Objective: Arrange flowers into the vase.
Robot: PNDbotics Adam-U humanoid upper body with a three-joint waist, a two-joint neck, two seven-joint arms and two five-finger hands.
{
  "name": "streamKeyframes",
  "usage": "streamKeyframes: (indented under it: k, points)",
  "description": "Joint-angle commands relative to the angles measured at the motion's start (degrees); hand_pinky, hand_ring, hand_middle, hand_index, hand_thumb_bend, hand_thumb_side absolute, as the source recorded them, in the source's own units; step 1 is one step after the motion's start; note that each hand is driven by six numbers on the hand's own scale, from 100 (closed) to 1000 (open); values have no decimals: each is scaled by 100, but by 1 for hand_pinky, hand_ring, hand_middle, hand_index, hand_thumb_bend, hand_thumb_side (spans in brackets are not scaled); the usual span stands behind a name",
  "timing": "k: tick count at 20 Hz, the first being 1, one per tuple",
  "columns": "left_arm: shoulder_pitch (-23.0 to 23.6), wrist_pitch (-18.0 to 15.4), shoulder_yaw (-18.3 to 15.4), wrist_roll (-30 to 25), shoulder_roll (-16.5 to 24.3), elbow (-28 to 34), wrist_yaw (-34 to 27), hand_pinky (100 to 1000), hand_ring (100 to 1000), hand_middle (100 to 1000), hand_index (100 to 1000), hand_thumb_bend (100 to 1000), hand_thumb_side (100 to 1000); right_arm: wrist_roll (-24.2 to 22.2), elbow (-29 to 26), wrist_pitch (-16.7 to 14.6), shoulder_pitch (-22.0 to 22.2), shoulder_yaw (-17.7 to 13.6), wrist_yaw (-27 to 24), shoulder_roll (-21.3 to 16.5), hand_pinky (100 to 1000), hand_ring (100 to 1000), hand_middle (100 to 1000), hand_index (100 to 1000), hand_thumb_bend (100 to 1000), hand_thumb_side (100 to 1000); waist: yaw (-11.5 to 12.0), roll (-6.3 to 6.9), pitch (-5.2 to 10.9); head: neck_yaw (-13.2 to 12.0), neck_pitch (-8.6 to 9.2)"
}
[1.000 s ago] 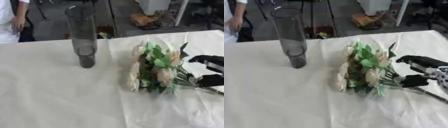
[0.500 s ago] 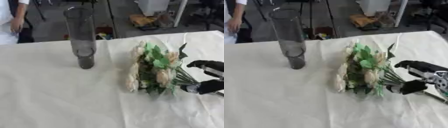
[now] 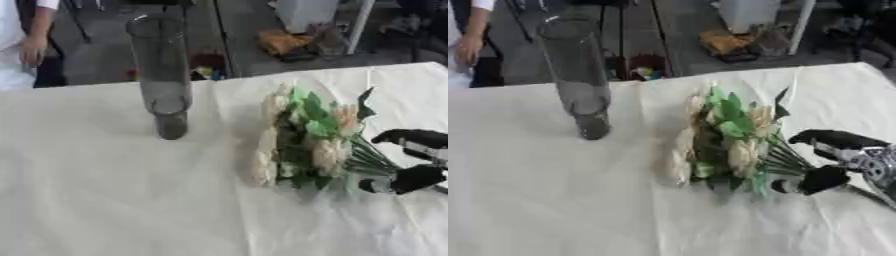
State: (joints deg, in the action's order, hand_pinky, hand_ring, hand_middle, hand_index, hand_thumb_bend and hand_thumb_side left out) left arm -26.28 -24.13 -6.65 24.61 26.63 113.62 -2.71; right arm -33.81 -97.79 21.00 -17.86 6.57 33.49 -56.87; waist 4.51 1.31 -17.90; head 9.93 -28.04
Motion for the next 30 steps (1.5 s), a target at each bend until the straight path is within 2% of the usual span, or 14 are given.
streamKeyframes:
  k: [1, 3, 10, 18, 24, 30]
  points:
    - [-88, 5, -22, -10, 74, 97, -18, 811, 947, 914, 953, 118, 1000, 176, 90, 26, -113, -46, 36, -100, 956, 1000, 1000, 1000, 418, 692, 5, -1, 87, 24, 80]
    - [-87, 12, -18, -11, 71, 97, -17, 812, 948, 913, 953, 117, 1000, 349, 135, 67, -141, -52, 41, -81, 948, 1000, 999, 1000, 367, 712, 2, 2, 82, 25, 93]
    - [-103, 15, -12, -17, 51, 97, -11, 811, 948, 911, 951, 117, 1000, 524, 272, 60, -148, 37, 82, -60, 943, 1000, 1000, 1000, 369, 671, 16, 5, 66, 45, 137]
    - [-106, 24, -5, -12, 35, 97, -16, 811, 948, 910, 951, 112, 1000, 558, 193, -88, -30, 36, 737, -45, 941, 1000, 999, 1000, 352, 675, 12, 9, 36, 54, 170]
    - [-106, 32, 7, -19, 15, 97, -28, 811, 947, 910, 952, 100, 1000, 632, 333, -82, -122, 67, 723, -7, 935, 1000, 988, 1000, 304, 700, 28, 11, 24, 96, 213]
    - [-111, 35, 12, -21, 0, 97, -34, 811, 946, 910, 952, 100, 1000, 900, 507, -33, -180, 95, 685, 42, 918, 1000, 964, 1000, 254, 725, 47, 17, -5, 132, 243]
